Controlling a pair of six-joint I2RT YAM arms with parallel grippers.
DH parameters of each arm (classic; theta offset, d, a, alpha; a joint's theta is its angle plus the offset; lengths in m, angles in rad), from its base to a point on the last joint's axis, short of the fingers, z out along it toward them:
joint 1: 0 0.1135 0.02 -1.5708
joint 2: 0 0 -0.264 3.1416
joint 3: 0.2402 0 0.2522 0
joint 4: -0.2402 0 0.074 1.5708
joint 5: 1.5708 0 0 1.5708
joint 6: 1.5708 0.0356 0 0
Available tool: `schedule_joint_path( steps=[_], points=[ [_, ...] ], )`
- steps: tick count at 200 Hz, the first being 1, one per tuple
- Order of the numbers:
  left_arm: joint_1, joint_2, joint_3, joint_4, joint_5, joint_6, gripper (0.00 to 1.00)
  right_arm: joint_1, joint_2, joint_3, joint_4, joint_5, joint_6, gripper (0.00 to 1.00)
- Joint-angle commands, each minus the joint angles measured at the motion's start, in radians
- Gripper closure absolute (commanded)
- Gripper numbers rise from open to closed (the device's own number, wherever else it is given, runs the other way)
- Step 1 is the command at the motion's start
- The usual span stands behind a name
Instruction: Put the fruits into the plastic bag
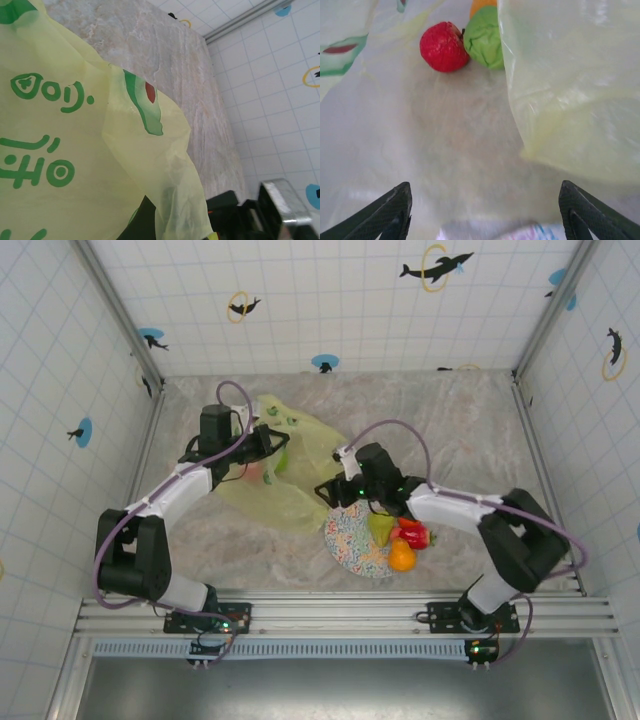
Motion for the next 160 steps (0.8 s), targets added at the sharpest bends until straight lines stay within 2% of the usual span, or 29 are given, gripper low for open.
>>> schedule_joint_path(
  steps=[1, 33, 73, 160],
  points=[
    [-0.007, 0.012, 0.003, -0.010, -0.002, 0.031, 1.00, -0.010, -0.129, -0.013, -0.288, 0.068, -0.104, 0.17],
    [-0.007, 0.020, 0.002, -0.008, 0.000, 0.029, 1.00, -0.014, -0.260, 0.008, -0.552, 0.176, -0.112, 0.10],
    [-0.009, 0.020, 0.002, -0.007, 0.001, 0.028, 1.00, -0.016, -0.269, 0.071, -0.778, 0.256, -0.057, 0.07],
    [-0.016, 0.011, 0.004, -0.016, -0.009, 0.037, 1.00, 0.004, -0.140, 0.102, -0.819, 0.272, -0.031, 0.06]
  ],
)
